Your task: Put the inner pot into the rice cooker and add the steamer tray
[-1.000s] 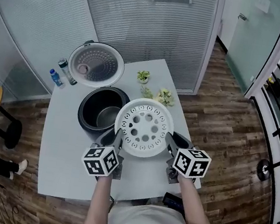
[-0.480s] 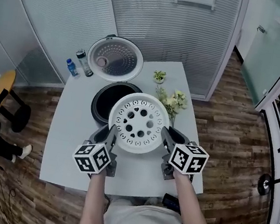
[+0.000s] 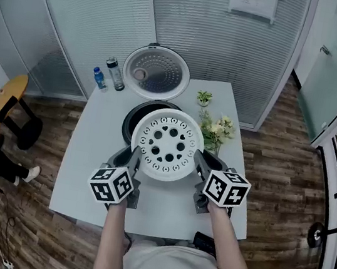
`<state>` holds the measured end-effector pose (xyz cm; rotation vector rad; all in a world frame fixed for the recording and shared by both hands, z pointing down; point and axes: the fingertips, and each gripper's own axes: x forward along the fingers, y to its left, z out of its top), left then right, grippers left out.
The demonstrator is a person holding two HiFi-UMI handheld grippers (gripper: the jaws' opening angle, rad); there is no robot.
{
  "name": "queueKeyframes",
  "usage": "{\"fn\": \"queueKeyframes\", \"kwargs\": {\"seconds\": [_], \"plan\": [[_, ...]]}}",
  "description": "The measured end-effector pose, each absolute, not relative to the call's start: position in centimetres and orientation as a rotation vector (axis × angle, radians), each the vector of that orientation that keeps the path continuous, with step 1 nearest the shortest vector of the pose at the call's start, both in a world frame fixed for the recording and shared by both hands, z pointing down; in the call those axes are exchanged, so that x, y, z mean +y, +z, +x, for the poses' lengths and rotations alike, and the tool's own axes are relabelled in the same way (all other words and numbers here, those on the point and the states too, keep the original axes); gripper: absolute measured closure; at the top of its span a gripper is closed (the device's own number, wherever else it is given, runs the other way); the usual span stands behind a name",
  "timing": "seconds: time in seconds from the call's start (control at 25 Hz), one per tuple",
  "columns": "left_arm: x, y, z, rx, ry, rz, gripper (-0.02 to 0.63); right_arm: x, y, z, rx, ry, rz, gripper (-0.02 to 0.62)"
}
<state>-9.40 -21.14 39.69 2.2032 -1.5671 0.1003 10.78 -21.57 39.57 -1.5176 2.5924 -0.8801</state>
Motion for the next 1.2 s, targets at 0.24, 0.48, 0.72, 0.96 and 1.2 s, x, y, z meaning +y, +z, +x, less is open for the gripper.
{"fn": "queueKeyframes", "kwargs": {"seconds": [0.24, 0.48, 0.72, 0.96, 1.2], "plan": [[-20.8, 38.7, -10.3, -1.608, 0.076, 2.204, 0.532, -21.4, 39.0, 9.9, 2.625, -0.854, -1.478, 0.522], [-20.1, 38.4, -10.0, -1.629, 0.053, 2.203, 0.532, -20.9, 38.5, 10.1, 2.666, -0.802, -1.457, 0.520], [-20.1, 38.9, -10.4, -1.639, 0.032, 2.213, 0.531, -21.3, 38.4, 9.7, 2.676, -0.746, -1.429, 0.522], [-20.0, 39.4, -9.6, -1.665, 0.037, 2.217, 0.531, -21.4, 39.3, 10.5, 2.694, -0.728, -1.422, 0.520], [-19.9, 39.3, -9.4, -1.668, 0.042, 2.227, 0.531, -21.4, 39.7, 10.6, 2.703, -0.725, -1.421, 0.520]]}}
